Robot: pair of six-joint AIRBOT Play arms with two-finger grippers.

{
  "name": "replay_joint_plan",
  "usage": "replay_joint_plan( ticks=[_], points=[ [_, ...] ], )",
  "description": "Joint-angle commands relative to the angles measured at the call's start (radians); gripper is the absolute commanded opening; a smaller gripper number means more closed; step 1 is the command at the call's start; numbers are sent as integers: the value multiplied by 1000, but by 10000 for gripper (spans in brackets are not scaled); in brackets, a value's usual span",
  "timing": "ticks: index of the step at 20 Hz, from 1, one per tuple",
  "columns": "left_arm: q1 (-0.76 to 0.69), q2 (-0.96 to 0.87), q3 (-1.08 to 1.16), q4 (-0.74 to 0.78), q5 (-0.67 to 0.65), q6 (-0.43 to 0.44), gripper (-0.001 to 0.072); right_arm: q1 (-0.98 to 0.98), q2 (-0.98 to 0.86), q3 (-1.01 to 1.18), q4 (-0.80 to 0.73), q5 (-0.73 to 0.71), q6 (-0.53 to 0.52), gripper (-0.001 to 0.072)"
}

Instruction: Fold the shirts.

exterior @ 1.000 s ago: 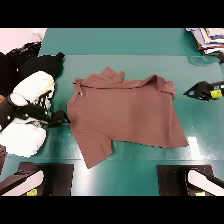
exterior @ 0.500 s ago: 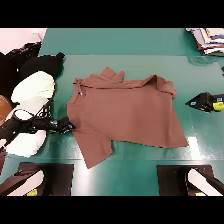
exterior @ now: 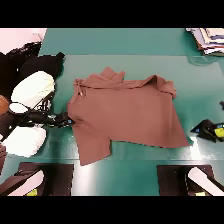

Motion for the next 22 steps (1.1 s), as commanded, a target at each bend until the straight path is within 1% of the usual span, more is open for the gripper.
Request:
replay_joint_plan(
  ticks=[1,2,6,7,8,10,11,12,13,14,15,19,22],
  points=[
    [0,0,32,-2,-16,5,23,-49,-53,-93,-56,-38,0,466],
    [0,0,32,-2,-16,5,23,-37,-66,-103,-56,-52,0,433],
    [0,0,32,-2,-18,5,23,61,-88,-107,-55,-101,1,426],
    [0,0,32,-2,-19,5,23,84,-89,-107,-55,-108,2,383],
    [0,0,32,-2,-19,5,23,100,-88,-107,-55,-110,2,300],
    [0,0,32,-2,-21,5,23,123,-89,-107,-37,-103,1,294],
    [0,0,32,-2,-27,5,23,130,-88,-107,-23,-99,1,198],
    [0,1,32,-2,-34,5,23,142,-88,-107,-5,-92,0,141],
    [0,1,32,0,-46,5,23,153,-88,-107,1,-85,-4,135],
    [0,5,32,4,-56,5,22,172,-88,-107,12,-74,-26,40],
    [0,13,32,8,-66,5,21,191,-88,-107,36,-63,-43,17],
    [0,93,54,9,-114,-7,22,272,-48,-65,199,-65,-50,16],
    [0,180,166,13,-157,-42,21,354,23,104,266,-66,-44,15]
  ],
)
